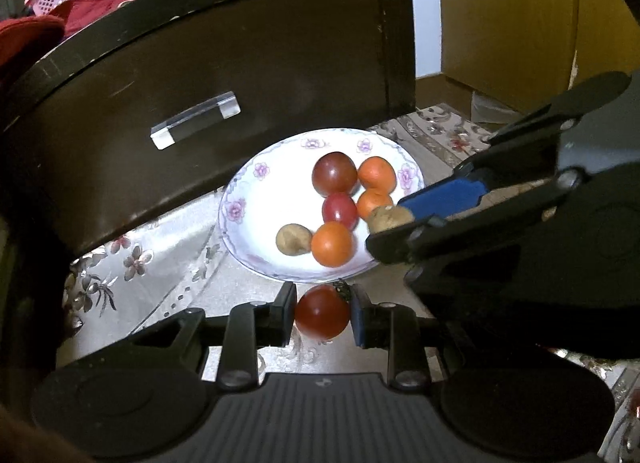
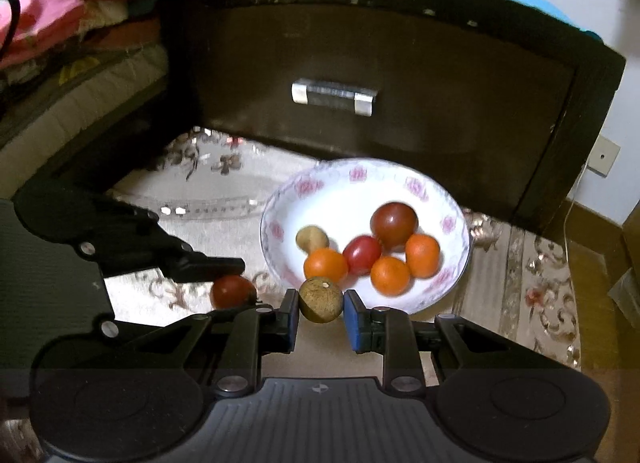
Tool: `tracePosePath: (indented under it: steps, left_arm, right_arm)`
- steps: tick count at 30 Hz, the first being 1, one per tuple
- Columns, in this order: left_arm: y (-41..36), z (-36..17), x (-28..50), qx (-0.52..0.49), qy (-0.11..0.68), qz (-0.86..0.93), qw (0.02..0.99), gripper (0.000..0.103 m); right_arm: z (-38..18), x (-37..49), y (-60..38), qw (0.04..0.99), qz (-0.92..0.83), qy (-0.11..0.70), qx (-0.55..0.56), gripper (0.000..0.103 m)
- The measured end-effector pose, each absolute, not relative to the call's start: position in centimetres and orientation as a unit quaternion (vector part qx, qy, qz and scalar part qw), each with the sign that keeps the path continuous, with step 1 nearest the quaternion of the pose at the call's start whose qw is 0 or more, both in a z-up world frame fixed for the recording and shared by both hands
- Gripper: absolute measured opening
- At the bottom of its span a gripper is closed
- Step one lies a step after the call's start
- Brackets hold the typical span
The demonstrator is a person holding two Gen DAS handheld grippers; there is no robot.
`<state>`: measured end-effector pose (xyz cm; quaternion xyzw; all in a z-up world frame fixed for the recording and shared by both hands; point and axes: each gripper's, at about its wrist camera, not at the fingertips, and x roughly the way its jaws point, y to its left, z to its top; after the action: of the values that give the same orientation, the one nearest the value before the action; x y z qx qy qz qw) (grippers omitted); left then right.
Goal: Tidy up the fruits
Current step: 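Carry the cherry tomato with the left tool while the right tool carries the kiwi to the plate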
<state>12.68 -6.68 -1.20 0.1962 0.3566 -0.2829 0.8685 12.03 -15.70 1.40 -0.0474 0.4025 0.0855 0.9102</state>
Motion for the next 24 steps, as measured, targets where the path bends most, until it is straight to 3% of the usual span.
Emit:
tracePosePath:
  steps: [24]
  left_arm:
    - [-6.0,-1.1,14.0,0.186,0.356,-0.262,0.878,0.034]
  right_arm:
    - [0.9,12.8,-16.5,0.907,0.068,0.413,-0.054,0.022]
